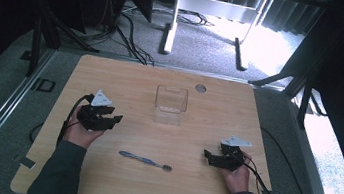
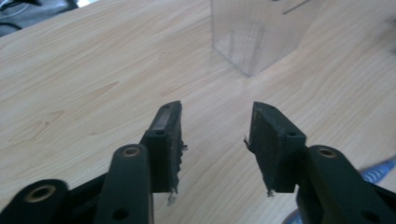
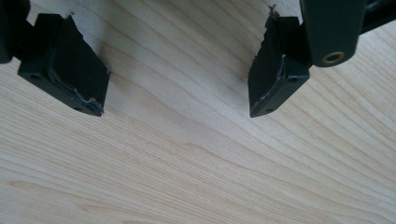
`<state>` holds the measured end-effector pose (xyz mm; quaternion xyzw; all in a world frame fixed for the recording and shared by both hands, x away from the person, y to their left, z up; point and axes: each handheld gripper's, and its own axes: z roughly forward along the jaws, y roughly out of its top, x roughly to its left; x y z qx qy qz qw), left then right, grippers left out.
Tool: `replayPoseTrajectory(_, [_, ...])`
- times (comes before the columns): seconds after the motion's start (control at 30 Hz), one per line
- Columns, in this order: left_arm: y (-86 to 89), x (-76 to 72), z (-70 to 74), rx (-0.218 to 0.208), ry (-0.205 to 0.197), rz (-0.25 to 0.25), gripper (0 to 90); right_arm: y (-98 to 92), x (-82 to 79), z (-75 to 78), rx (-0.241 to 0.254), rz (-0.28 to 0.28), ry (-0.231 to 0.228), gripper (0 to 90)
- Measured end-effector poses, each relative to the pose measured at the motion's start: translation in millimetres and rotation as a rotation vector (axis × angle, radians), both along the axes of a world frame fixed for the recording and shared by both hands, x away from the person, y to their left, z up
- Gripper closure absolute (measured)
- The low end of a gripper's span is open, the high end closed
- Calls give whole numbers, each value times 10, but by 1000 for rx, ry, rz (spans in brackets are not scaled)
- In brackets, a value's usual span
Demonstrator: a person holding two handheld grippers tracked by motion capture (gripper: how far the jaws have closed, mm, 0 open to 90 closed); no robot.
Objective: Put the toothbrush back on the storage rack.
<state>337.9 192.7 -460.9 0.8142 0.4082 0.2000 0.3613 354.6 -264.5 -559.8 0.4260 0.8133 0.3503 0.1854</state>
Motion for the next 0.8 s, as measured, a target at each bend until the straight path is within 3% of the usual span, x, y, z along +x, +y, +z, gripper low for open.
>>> replayPoseTrajectory(0.8, [-137,-57,86,0,-6,-89,546,-5,-3,1,1,6,1,204])
